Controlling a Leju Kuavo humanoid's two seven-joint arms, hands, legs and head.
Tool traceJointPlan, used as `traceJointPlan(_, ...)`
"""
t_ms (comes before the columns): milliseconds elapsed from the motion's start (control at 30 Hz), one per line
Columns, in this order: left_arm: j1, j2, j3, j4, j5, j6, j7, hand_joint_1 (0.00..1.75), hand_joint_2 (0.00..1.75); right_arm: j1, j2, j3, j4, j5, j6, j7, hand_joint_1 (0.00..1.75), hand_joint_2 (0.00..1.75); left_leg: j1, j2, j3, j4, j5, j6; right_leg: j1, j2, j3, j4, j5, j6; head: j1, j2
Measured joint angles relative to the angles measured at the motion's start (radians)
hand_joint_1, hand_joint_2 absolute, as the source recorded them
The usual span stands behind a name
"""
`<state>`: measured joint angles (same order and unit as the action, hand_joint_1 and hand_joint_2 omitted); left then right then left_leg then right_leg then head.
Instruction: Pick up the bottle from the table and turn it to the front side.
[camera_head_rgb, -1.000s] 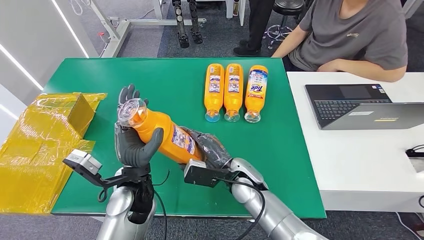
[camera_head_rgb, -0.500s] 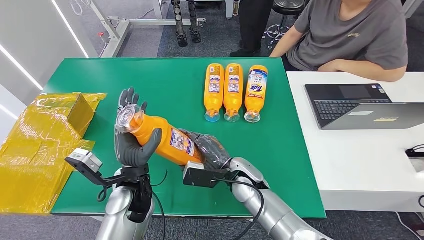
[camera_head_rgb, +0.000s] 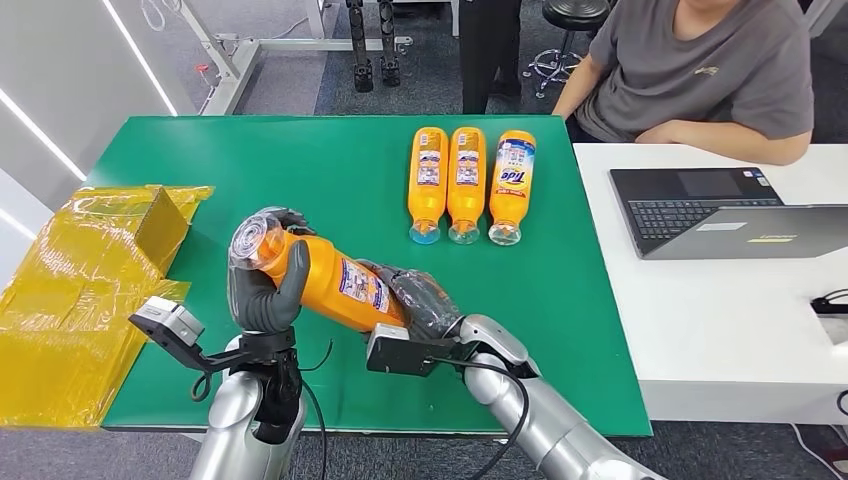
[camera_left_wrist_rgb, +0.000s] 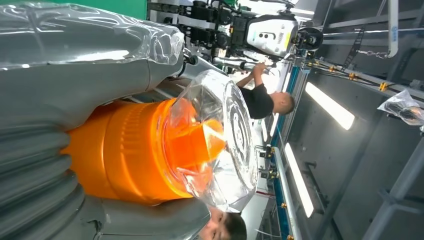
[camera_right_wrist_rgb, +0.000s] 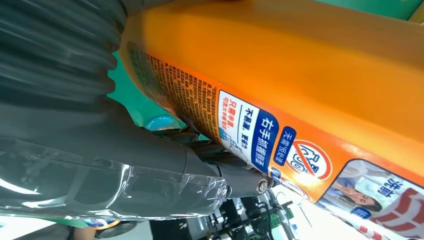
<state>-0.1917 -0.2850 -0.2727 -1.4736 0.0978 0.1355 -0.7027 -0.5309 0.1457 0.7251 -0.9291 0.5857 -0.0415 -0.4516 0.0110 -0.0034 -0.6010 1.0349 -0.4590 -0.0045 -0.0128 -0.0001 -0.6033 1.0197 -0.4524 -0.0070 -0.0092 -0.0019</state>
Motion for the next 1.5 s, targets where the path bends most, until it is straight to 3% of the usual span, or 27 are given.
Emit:
traceJointPlan(200, 0.000, -0.001, 0.001, 0.000, 0.002, -0.006, 0.000, 1.75, 1.75, 0.004, 0.000, -0.002, -0.002, 0.003, -0.010, 0.003, 1.75, 1.75, 0.000, 0.000, 0.000, 0.000, 0.000, 0.000, 0.000, 0.000, 0.000, 0.000, 0.000, 0.000, 0.000, 0.000)
traceJointPlan(233, 0.000, -0.001, 0.002, 0.000, 0.002, -0.007, 0.000, 1.75, 1.75, 0.007, 0.000, -0.003, -0.005, 0.002, -0.016, 0.004, 1.51, 1.75, 0.000, 0.000, 0.000, 0.000, 0.000, 0.000, 0.000, 0.000, 0.000, 0.000, 0.000, 0.000, 0.000, 0.000)
traceJointPlan(333, 0.000, -0.001, 0.002, 0.000, 0.002, -0.010, 0.000, 1.75, 1.75, 0.014, 0.000, -0.006, -0.011, -0.001, -0.031, 0.008, 0.20, 1.75, 0.000, 0.000, 0.000, 0.000, 0.000, 0.000, 0.000, 0.000, 0.000, 0.000, 0.000, 0.000, 0.000, 0.000)
traceJointPlan(367, 0.000, -0.001, 0.002, 0.000, 0.003, -0.011, 0.000, 1.75, 1.75, 0.018, 0.001, -0.008, -0.015, -0.006, -0.038, 0.009, 0.00, 1.75, 0.000, 0.000, 0.000, 0.000, 0.000, 0.000, 0.000, 0.000, 0.000, 0.000, 0.000, 0.000, 0.000, 0.000)
traceJointPlan(700, -0.006, -0.004, 0.005, 0.000, 0.008, -0.004, 0.000, 1.75, 1.75, 0.099, 0.034, -0.083, -0.115, -0.132, -0.192, -0.028, 0.00, 1.75, 0.000, 0.000, 0.000, 0.000, 0.000, 0.000, 0.000, 0.000, 0.000, 0.000, 0.000, 0.000, 0.000, 0.000)
traceJointPlan(967, -0.006, -0.005, 0.007, 0.000, 0.007, 0.029, 0.000, 1.75, 1.75, 0.188, 0.035, -0.123, -0.229, -0.336, -0.317, -0.174, 0.00, 1.75, 0.000, 0.000, 0.000, 0.000, 0.000, 0.000, 0.000, 0.000, 0.000, 0.000, 0.000, 0.000, 0.000, 0.000)
traceJointPlan(1067, -0.006, -0.003, 0.006, -0.001, -0.036, 0.117, 0.000, 1.75, 1.75, 0.216, 0.034, -0.122, -0.271, -0.386, -0.361, -0.211, 0.00, 1.75, 0.000, 0.000, 0.000, 0.000, 0.000, 0.000, 0.000, 0.000, 0.000, 0.000, 0.000, 0.000, 0.000, 0.000)
traceJointPlan(1200, -0.006, 0.012, -0.005, -0.008, -0.132, 0.337, 0.000, 1.75, 1.75, 0.242, 0.029, -0.111, -0.312, -0.430, -0.406, -0.235, 0.00, 1.75, 0.000, 0.000, 0.000, 0.000, 0.000, 0.000, 0.000, 0.000, 0.000, 0.000, 0.000, 0.000, 0.000, 0.000)
traceJointPlan(1300, -0.005, 0.049, -0.023, -0.018, -0.203, 0.474, 0.000, 1.75, 1.75, 0.257, 0.027, -0.100, -0.335, -0.450, -0.424, -0.243, 0.00, 1.75, 0.000, 0.000, 0.000, -0.001, 0.000, 0.000, 0.000, 0.000, 0.000, 0.000, 0.000, 0.000, 0.000, 0.000)
traceJointPlan(1500, 0.014, 0.146, -0.025, -0.038, -0.327, 0.511, 0.001, 1.75, 1.75, 0.289, 0.014, -0.095, -0.376, -0.463, -0.469, -0.247, 0.00, 1.75, 0.000, 0.000, 0.000, -0.001, 0.000, 0.000, 0.000, 0.000, 0.000, 0.000, 0.000, 0.000, 0.000, 0.000)
